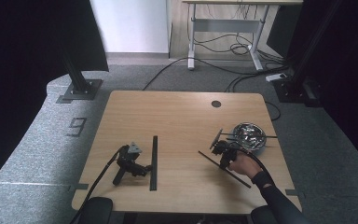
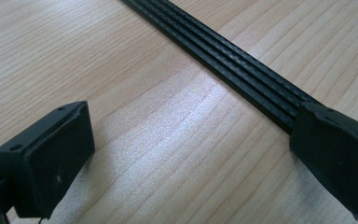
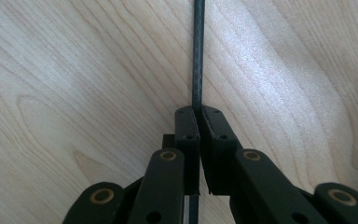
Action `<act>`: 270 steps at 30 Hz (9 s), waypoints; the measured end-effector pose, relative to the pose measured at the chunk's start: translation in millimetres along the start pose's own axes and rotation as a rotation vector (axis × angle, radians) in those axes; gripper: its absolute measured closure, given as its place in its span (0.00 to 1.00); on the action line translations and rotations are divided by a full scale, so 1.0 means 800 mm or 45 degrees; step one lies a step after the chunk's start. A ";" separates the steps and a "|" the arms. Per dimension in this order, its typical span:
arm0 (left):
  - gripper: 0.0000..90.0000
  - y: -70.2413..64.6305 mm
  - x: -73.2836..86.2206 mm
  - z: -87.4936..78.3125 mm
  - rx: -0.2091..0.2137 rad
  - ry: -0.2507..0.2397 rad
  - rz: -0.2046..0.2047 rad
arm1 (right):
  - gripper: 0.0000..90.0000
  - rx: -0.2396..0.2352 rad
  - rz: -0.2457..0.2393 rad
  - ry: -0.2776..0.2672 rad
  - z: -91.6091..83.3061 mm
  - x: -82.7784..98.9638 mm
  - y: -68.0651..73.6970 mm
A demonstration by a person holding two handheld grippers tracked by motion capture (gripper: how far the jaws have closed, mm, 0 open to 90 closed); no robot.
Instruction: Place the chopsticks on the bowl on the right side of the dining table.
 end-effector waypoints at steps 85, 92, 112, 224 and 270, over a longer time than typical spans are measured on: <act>0.00 0.000 0.000 0.000 0.000 0.002 0.001 | 0.95 0.198 0.310 -0.119 -0.067 0.041 -0.137; 0.00 0.000 0.000 0.000 0.001 0.002 -0.001 | 0.80 0.204 0.335 -0.216 -0.080 0.045 -0.139; 0.00 0.000 0.000 0.000 -0.001 0.002 0.001 | 0.13 0.441 0.569 -0.742 -0.095 0.084 -0.124; 0.00 0.000 0.000 0.000 0.000 0.000 -0.001 | 0.55 0.566 0.806 -0.889 -0.080 0.147 -0.144; 0.00 0.000 0.000 0.000 0.001 0.002 0.000 | 0.27 0.663 0.580 -0.834 -0.050 0.094 -0.140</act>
Point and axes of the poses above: each handheld gripper's, and its own axes: z roughly forward along the jaws, x roughly out of its underside, y roughly to its left, the point moved 7 cm from there along z, roughly forward along the jaws, and after that the axes turned 9 degrees about -z, right-handed, at the moved point
